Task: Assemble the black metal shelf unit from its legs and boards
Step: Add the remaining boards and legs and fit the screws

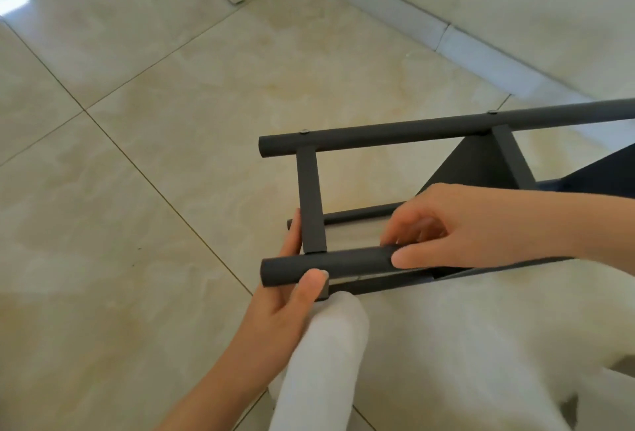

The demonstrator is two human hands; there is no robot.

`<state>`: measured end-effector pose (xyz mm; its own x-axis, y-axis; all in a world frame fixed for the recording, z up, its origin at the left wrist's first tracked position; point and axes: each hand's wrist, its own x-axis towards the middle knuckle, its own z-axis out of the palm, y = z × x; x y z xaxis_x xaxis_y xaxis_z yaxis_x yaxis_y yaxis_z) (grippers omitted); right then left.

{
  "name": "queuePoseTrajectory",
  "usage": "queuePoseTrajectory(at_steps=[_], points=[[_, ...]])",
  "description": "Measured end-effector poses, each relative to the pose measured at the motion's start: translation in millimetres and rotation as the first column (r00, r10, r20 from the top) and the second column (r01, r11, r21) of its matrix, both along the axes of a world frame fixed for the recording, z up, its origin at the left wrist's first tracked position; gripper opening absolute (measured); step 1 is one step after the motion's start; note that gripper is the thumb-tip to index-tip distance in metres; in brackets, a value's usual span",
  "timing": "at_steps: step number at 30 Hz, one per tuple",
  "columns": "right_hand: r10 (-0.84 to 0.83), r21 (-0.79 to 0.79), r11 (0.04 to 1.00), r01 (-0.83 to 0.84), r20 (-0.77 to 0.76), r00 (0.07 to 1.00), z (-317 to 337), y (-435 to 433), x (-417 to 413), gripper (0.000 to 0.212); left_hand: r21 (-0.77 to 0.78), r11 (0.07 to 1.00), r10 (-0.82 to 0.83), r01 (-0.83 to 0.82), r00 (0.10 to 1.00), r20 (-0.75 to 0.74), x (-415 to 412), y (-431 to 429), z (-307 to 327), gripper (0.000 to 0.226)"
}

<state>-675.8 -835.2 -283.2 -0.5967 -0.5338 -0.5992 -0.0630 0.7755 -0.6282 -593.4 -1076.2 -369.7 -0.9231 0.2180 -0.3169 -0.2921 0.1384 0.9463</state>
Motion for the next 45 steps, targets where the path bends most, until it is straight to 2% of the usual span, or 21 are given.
queuePoseTrajectory(at_steps=[4,8,12,16,21,25,27,30,32,39,45], points=[[0.02,0.085,0.996,-0.012,-0.095,0.995,7.0,15.4,11.1,0.009,-0.031,0.999,-0.023,0.023,1.0,-0.005,-2.4,-0.1,-1.2,0.06],[-0.046,0.074,0.996,0.056,-0.124,0.991,13.3,23.3,17.6,0.032,-0.025,1.0,0.012,-0.011,1.0,0.006,-9.1,6.2,5.5,0.054],[-0.051,0.065,0.996,0.066,-0.201,0.978,29.7,28.3,13.4,0.03,-0.027,0.999,0.022,-0.023,0.999,-0.026,-24.0,18.5,30.1,0.049],[-0.141,0.065,0.984,0.165,-0.277,0.95,50.3,36.1,8.0,0.025,0.018,0.999,0.034,-0.032,0.995,-0.091,-47.5,33.4,60.0,0.058],[-0.249,0.068,0.953,0.295,-0.376,0.893,87.9,51.1,-11.8,0.024,0.042,0.999,0.021,-0.015,0.989,-0.147,-87.3,57.0,106.7,0.081],[-0.283,0.061,0.929,0.365,-0.518,0.807,123.1,61.6,-25.5,0.017,-0.027,0.999,-0.036,0.03,0.957,-0.286,-127.3,77.0,154.0,0.097],[-0.298,0.062,0.911,0.407,-0.583,0.756,137.3,64.1,-28.1,0.015,-0.049,0.998,-0.052,0.038,0.942,-0.332,-142.4,87.5,179.7,0.089],[-0.388,-0.009,0.869,0.495,-0.634,0.669,156.2,67.8,-29.5,0.011,-0.098,0.994,-0.077,0.04,0.909,-0.411,-160.4,102.3,210.7,0.048],[-0.475,-0.087,0.83,0.551,-0.63,0.615,168.5,71.4,-28.4,0.012,-0.121,0.992,-0.088,0.036,0.889,-0.45,-170.6,111.9,232.8,0.017],[-0.719,-0.328,0.655,0.68,-0.547,0.429,206.7,78.9,-13.8,0.025,-0.172,0.984,-0.145,0.056,0.812,-0.566,-190.9,151.1,309.3,0.034],[-0.886,-0.496,0.456,0.739,-0.335,0.321,219.8,103.2,26.7,0.023,-0.244,0.956,-0.285,0.161,0.696,-0.66,-164.8,206.4,352.1,0.033]])
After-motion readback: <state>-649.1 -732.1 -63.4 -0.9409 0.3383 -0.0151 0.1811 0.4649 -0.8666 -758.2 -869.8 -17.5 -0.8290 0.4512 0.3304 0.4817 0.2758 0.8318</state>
